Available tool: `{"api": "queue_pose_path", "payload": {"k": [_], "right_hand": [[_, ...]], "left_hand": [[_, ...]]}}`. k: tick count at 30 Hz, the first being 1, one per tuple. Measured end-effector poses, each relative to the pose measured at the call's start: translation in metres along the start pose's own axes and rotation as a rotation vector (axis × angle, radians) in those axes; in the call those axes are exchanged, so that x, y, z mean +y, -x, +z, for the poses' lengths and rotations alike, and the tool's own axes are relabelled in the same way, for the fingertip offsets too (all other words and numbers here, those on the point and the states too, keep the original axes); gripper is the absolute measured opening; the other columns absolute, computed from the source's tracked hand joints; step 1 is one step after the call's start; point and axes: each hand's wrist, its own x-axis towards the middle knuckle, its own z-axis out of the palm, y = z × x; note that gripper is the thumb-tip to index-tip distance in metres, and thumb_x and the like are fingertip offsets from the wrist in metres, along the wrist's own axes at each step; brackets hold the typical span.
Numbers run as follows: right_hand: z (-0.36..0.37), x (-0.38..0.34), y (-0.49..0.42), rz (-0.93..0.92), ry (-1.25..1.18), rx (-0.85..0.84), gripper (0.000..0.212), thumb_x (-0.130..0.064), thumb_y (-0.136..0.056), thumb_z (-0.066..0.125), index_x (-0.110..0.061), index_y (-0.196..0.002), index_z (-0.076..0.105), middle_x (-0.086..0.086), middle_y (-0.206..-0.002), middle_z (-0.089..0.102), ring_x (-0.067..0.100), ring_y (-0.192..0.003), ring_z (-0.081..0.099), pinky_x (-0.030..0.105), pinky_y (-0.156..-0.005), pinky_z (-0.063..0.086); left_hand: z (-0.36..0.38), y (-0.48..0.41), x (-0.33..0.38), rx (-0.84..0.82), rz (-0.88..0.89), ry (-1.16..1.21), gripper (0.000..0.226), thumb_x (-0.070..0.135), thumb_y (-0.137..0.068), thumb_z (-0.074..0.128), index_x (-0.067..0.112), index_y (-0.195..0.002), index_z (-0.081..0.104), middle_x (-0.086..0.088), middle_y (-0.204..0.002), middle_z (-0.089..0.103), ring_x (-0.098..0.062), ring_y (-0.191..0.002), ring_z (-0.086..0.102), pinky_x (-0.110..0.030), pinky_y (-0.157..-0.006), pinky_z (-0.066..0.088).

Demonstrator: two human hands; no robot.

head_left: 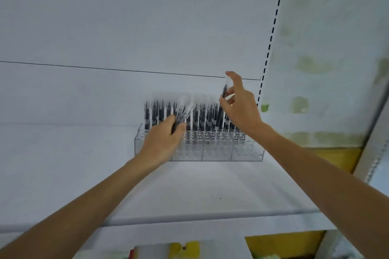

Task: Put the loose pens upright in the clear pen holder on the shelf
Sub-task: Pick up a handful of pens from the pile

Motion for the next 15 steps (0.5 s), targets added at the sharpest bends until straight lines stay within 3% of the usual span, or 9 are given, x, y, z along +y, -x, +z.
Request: {"api": "queue_pose_path", "payload": {"k": [5, 13, 15], "right_hand": [[0.008, 0.014, 0.007, -0.044, 0.019, -0.180, 0.060, -0.006, -0.089, 0.057, -0.019, -0.140, 0.028, 0.024, -0.084, 0.060, 0.037, -0.068, 0.060, 0.052, -0.065, 0.054], [0.014, 0.024, 0.017, -0.096, 0.034, -0.286, 0.061, -0.005, -0.090, 0.055, -0.018, -0.142, 0.026, 0.012, -0.078, 0.059, 0.027, -0.067, 0.059, 0.048, -0.068, 0.054], [0.016, 0.026, 0.020, -0.110, 0.059, -0.246, 0.061, -0.010, -0.091, 0.054, -0.021, -0.144, 0.026, 0.009, -0.082, 0.060, 0.025, -0.069, 0.058, 0.046, -0.066, 0.053]], "left_hand": [[0.010, 0.007, 0.006, 0.022, -0.049, 0.021, 0.030, 0.027, -0.098, 0.040, 0.014, -0.071, 0.037, 0.001, -0.060, 0.036, -0.011, -0.051, 0.033, -0.016, -0.046, 0.032], [0.028, 0.001, 0.022, 0.034, -0.089, 0.013, 0.024, 0.022, -0.098, 0.043, 0.010, -0.076, 0.042, 0.000, -0.062, 0.040, -0.011, -0.051, 0.036, -0.013, -0.044, 0.034], [0.032, 0.001, 0.025, 0.044, -0.096, 0.032, 0.026, 0.023, -0.097, 0.043, 0.012, -0.074, 0.041, -0.001, -0.063, 0.042, -0.013, -0.053, 0.037, -0.013, -0.045, 0.034]]}}
